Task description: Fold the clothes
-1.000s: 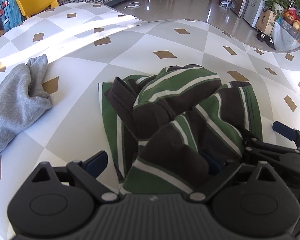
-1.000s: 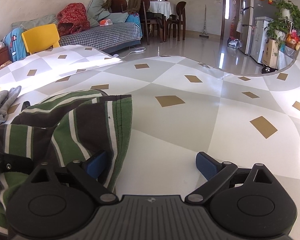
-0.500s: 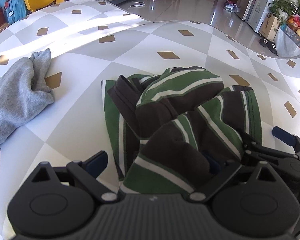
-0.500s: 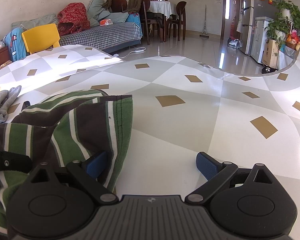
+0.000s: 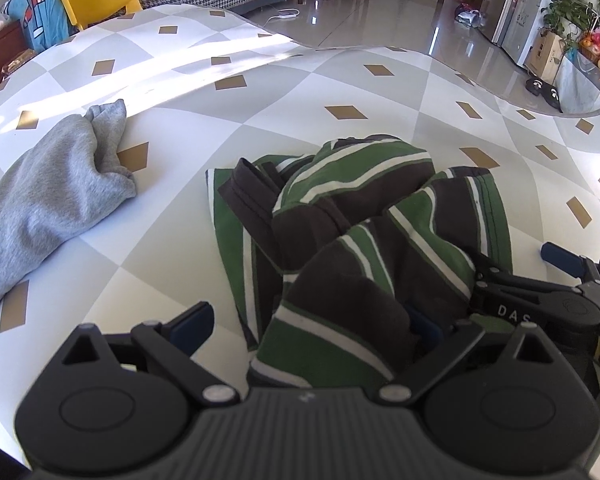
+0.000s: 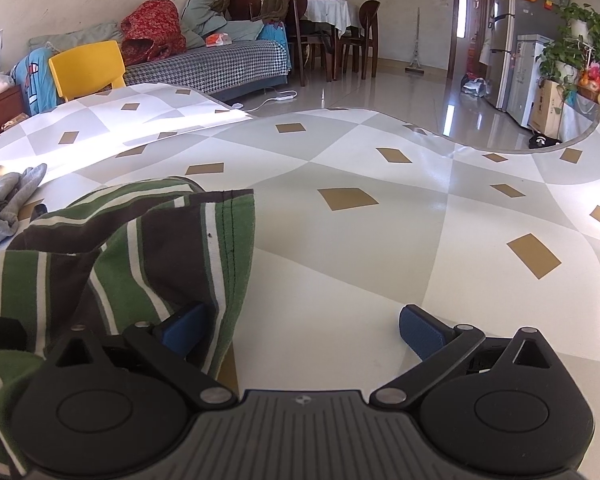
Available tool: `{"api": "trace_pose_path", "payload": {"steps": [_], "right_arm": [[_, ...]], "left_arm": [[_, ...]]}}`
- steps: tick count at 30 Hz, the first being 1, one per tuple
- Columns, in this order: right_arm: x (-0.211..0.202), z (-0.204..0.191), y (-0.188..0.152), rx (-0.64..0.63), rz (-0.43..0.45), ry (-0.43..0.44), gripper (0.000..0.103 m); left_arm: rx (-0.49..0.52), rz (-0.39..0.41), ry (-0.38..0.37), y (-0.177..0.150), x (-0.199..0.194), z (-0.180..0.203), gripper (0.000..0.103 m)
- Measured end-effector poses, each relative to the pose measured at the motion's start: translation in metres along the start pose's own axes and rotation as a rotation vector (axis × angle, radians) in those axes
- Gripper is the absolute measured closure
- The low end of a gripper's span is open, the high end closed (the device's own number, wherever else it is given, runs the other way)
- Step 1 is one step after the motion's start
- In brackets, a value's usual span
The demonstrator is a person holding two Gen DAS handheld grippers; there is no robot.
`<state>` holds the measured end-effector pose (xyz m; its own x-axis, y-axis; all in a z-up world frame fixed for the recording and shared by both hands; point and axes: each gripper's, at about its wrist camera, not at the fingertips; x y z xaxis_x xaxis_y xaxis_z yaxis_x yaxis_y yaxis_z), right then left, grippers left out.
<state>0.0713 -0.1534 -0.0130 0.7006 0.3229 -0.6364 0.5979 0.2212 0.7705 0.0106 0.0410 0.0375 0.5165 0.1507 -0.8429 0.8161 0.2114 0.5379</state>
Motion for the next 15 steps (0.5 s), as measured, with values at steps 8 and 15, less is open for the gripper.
{"api": "trace_pose_path", "payload": {"steps": [8,15], "right_arm": [[-0.0001,-0.0001,-0.0001,-0.001,0.000,0.000,0.000],[0.0000,-0.0002,0.0000,-0.001,0.000,0.000,0.000]], "left_arm": [[0.008,0.007,0.009,-0.0051,-0.0087,-0.0027,0.001],[0.011,-0.004,0.003,-0.0021,-0.0069,-0.0038,0.000]]}}
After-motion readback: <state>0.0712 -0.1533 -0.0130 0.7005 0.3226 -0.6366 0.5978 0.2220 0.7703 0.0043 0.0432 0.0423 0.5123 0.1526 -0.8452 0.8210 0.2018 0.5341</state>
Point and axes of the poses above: each gripper's, at about its wrist camera, not at the fingertips, and x roughly the way its jaws point, z to its right, y to its top, and after that the axes turned 5 degrees about y, right-handed
